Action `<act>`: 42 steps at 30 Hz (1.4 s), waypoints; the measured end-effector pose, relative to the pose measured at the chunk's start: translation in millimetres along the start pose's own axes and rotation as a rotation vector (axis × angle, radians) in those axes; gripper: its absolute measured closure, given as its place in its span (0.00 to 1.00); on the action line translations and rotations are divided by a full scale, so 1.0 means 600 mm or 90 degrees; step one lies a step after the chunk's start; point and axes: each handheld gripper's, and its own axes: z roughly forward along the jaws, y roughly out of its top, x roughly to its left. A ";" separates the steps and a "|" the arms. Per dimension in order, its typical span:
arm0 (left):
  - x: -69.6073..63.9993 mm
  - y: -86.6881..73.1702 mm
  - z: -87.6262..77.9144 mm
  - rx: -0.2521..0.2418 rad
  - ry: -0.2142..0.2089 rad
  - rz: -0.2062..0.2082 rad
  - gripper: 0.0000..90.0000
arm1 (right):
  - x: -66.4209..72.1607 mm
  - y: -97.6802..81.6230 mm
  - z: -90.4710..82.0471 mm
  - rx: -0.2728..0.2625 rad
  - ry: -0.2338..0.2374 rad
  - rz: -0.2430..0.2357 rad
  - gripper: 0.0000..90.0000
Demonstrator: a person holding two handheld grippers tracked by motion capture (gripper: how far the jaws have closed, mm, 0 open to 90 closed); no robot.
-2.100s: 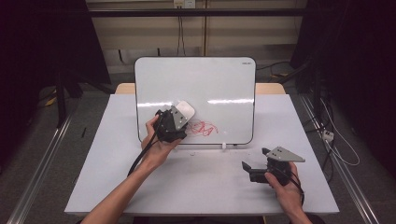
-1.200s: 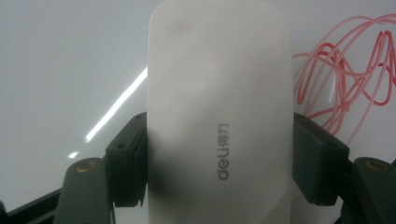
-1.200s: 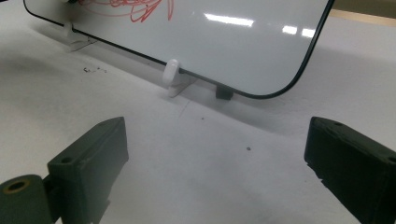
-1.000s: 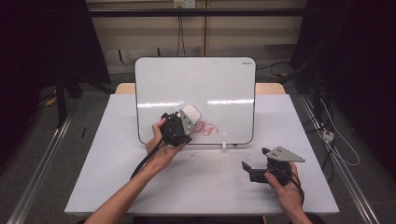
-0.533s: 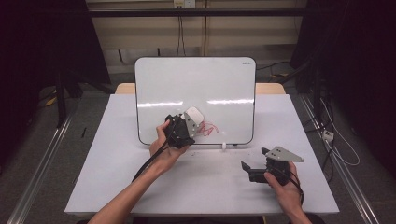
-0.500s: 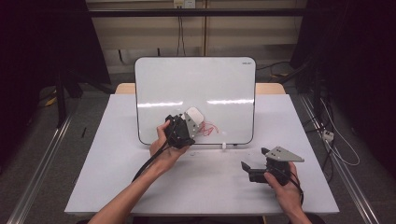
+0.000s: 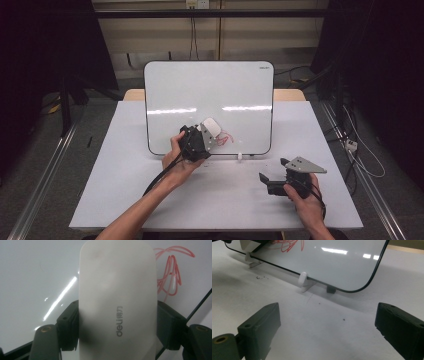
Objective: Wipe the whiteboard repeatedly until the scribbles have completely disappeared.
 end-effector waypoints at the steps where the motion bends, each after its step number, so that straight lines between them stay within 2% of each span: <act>1: 0.002 0.000 -0.001 0.004 -0.005 -0.002 0.34 | 0.000 0.000 0.000 0.000 0.000 -0.001 0.07; 8: 0.018 0.007 0.000 0.003 -0.001 -0.019 0.34 | 0.002 0.001 0.001 0.000 0.002 -0.003 0.07; 10: 0.026 0.010 -0.001 0.010 -0.005 -0.015 0.34 | 0.002 0.001 0.001 0.001 0.001 -0.002 0.07; 13: 0.037 0.016 -0.001 0.012 -0.003 -0.027 0.34 | 0.002 0.000 0.000 0.001 0.001 -0.001 0.07; 15: 0.041 0.020 -0.001 0.017 0.003 -0.026 0.34 | 0.001 0.000 0.001 0.001 0.002 -0.002 0.07; 22: 0.069 0.031 0.000 0.012 0.005 -0.042 0.34 | 0.001 0.000 0.000 0.000 0.002 -0.001 0.07; 25: 0.078 0.034 0.001 0.008 0.007 -0.060 0.34 | 0.001 0.000 0.000 0.001 0.003 -0.001 0.07; 27: 0.075 0.035 0.000 0.013 0.009 -0.054 0.34 | 0.001 0.000 0.000 0.000 0.003 -0.002 0.07; 28: 0.072 0.034 0.001 0.009 0.022 -0.053 0.34 | 0.001 0.000 0.000 0.000 0.003 -0.002 0.07; 31: 0.070 0.034 0.001 0.012 0.016 -0.055 0.34 | 0.002 0.000 -0.001 0.000 0.004 -0.003 0.07; 34: 0.053 0.033 0.003 0.011 0.009 -0.047 0.34 | 0.002 0.001 -0.002 -0.001 0.004 -0.004 0.07; 39: 0.013 0.040 0.011 0.007 0.004 -0.011 0.34 | 0.001 0.001 -0.004 -0.003 0.002 -0.003 0.07; 40: 0.011 0.041 0.012 0.007 0.005 -0.005 0.34 | 0.002 0.001 -0.004 -0.004 0.003 -0.003 0.07; 42: 0.012 0.041 0.012 0.006 0.003 -0.008 0.34 | 0.002 0.001 -0.004 -0.004 0.004 -0.004 0.07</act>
